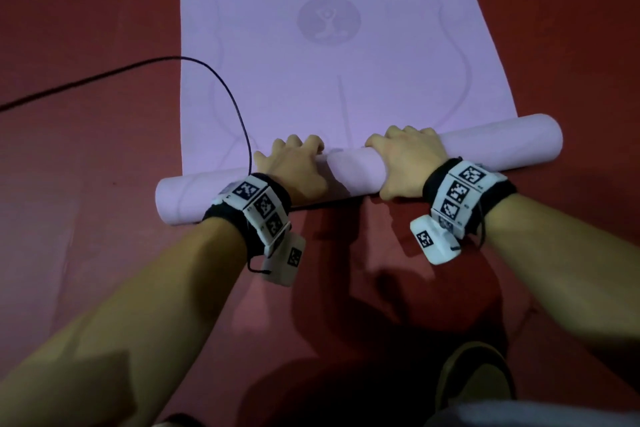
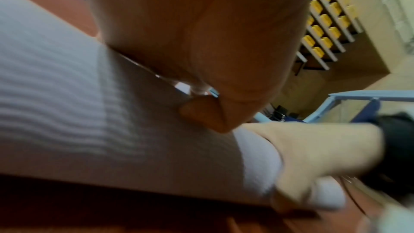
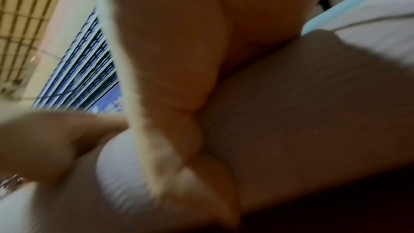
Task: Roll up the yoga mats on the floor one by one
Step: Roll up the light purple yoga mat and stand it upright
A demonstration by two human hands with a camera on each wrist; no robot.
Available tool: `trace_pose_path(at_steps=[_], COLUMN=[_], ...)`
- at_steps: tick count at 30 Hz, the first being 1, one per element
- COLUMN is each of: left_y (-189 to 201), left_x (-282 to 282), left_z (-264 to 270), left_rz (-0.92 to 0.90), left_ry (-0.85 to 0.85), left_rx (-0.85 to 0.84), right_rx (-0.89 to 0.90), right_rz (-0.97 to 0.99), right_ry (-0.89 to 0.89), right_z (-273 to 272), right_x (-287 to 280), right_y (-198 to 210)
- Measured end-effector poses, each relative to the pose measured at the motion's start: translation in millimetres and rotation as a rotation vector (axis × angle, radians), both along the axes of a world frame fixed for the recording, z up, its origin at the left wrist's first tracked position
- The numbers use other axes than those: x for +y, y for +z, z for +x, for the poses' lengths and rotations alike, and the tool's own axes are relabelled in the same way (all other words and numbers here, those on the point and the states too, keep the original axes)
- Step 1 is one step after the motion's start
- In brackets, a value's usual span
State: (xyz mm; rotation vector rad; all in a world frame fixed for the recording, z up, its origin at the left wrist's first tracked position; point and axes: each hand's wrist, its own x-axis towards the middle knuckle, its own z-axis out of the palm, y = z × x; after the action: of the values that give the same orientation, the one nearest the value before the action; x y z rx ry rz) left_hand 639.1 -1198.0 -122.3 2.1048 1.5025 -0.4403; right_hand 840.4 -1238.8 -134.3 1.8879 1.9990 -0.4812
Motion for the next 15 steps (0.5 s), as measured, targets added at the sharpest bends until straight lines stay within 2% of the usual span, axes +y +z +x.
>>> trace_pose_path(at_steps=[3,5,7,9,11,15], left_y=[-5.9,-11.0,-13.9,-14.8,-17.1,-20.1], left_x=[-14.9,-14.5,-4.7,4.9,13.0,26.4], left_z=[0.4,0.8,1.9,3.0,3.0,3.0], left_rz=[0.159,0.197,0.180,0.132,0.107,0.074], left_ry=[-0.080,-0.108,-0.078,-0.056,-0.046,-0.030], left_rx=[0.087,0.116,0.084,0.067,0.056,0.036], right_rx=[0.060,0.114,0.197,0.326,0.366,0.176], right_rz=[-0.161,-0.256,-0.271,-0.178,-0.065,0.133], right_ry=[-0.015,-0.024,-0.052,-0.053,-0.015,-0.007], right_z=[2.1,5.1,12.7,22.3,27.6,16.6], right_x=[25.1,37.4,40.5,35.8,28.4,12.5], right_y=[8.0,11.5,11.4,8.0,5.2,-2.5])
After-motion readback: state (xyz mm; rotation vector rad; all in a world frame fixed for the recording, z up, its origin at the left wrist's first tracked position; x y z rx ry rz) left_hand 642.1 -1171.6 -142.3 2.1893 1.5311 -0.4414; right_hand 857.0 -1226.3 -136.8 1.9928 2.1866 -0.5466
